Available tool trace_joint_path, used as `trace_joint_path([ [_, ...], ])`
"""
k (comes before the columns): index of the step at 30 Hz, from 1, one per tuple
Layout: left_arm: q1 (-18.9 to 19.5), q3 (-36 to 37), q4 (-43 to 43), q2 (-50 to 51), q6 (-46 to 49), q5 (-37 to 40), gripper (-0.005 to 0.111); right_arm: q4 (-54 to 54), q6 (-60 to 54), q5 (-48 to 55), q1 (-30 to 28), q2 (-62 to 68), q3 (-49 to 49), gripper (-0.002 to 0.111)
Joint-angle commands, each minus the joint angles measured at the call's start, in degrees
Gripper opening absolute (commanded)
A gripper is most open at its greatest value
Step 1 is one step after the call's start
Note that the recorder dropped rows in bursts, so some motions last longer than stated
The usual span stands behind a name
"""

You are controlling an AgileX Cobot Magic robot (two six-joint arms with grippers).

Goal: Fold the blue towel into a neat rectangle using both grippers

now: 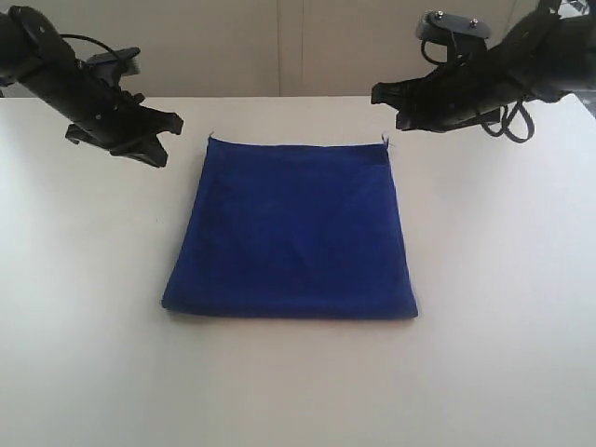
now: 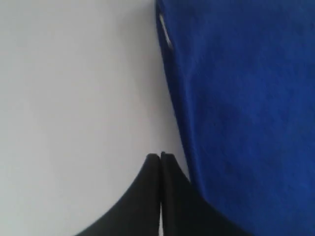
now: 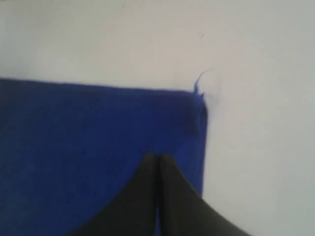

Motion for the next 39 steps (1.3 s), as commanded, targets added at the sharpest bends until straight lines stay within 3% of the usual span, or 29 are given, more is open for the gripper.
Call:
trace_joint_path([
  [1, 0.0, -0.2, -0.7, -2.5, 0.0, 12.4, 0.000, -1.9, -0.6, 16.5, -0.3, -2.7, -0.1, 0.000],
  [5, -0.2, 0.5, -0.7, -5.7, -0.7, 19.5, 0.000, -2.2, -0.6, 23.5, -0.1, -6.0, 2.5, 0.000],
  [9, -1.9, 6.5, -0.4, -13.1, -1.1, 18.8, 0.000, -2.2, -0.3, 23.2, 0.8, -12.6, 9.9, 0.000],
  [15, -7.1, 20.7, 0.2, -23.2, -0.6, 10.4, 0.000, -2.2, -0.3, 20.1, 4.1, -21.6, 20.5, 0.000],
  [21, -12.9, 29.8, -0.4, -22.4, 0.3, -1.0, 0.000, -2.2, -0.1, 11.8, 8.3, -20.8, 26.9, 0.000],
  [26, -13.6, 32.0, -0.4, -19.1, 0.2, -8.1, 0.000, -2.2, -0.1, 4.6, 8.7, -17.7, 29.0, 0.000],
  [39, -13.6, 32.6, 2.5, -12.5, 0.1, -7.8, 0.000, -3.7, -0.1, 2.1, 8.7, -8.4, 29.5, 0.000],
])
